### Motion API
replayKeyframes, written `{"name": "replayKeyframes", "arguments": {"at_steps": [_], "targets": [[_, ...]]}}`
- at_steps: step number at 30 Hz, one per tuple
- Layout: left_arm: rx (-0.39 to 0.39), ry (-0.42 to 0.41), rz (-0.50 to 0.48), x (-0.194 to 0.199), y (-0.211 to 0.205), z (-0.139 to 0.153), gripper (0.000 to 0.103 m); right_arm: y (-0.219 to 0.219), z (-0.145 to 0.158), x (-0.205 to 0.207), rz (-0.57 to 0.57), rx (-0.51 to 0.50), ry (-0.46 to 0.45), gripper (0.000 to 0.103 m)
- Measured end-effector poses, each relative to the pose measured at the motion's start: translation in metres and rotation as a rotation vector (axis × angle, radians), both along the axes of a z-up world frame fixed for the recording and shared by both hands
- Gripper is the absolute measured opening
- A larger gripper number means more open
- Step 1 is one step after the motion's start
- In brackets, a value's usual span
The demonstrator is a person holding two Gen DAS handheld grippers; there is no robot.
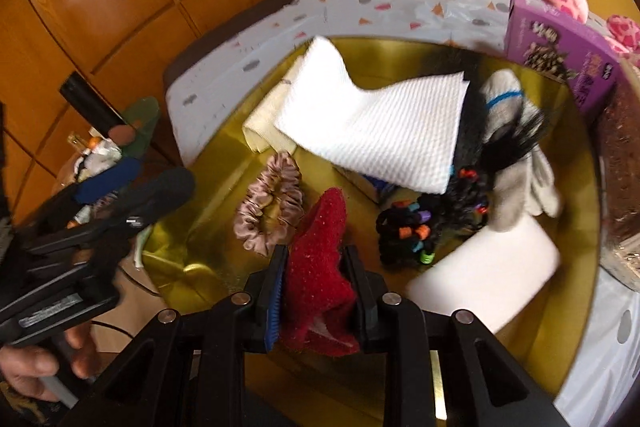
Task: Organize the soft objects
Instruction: 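Carry the red sock into the gold tray and open the right tool, then grasp the pink towel roll with the left tool while the right tool grasps the blue plush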
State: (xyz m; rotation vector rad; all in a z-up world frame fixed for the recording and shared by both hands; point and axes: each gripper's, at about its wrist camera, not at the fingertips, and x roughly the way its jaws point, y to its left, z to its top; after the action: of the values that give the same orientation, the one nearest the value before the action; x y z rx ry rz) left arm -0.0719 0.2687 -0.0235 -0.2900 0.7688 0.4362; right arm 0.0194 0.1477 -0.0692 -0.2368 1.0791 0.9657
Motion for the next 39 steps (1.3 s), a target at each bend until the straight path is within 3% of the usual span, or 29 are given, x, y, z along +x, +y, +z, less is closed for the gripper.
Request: {"name": "replayKeyframes", "arguments": {"at_steps": [14, 20, 32, 39], "targets": [[0.009, 0.009, -0.004, -0.002, -0.002, -0.002, 0.084, -0.004, -0.015, 0.003, -0.011, -0.06, 0.004, 0.038], [0.022, 0.008, -0.013, -0.001, -0.006, 0.0, 0.084, -0.017, -0.002, 0.004, -0.029, -0.037, -0.002, 0.041], [0.042, 0.01, -0.045, 0.003, -0.019, 0.006, 0.085, -0.052, 0.029, 0.004, -0.092, -0.003, -0.13, 0.041], [0.061, 0.012, -0.077, 0.008, -0.03, 0.01, 0.085, -0.093, 0.055, 0.015, -0.19, 0.051, -0.187, 0.041]]}}
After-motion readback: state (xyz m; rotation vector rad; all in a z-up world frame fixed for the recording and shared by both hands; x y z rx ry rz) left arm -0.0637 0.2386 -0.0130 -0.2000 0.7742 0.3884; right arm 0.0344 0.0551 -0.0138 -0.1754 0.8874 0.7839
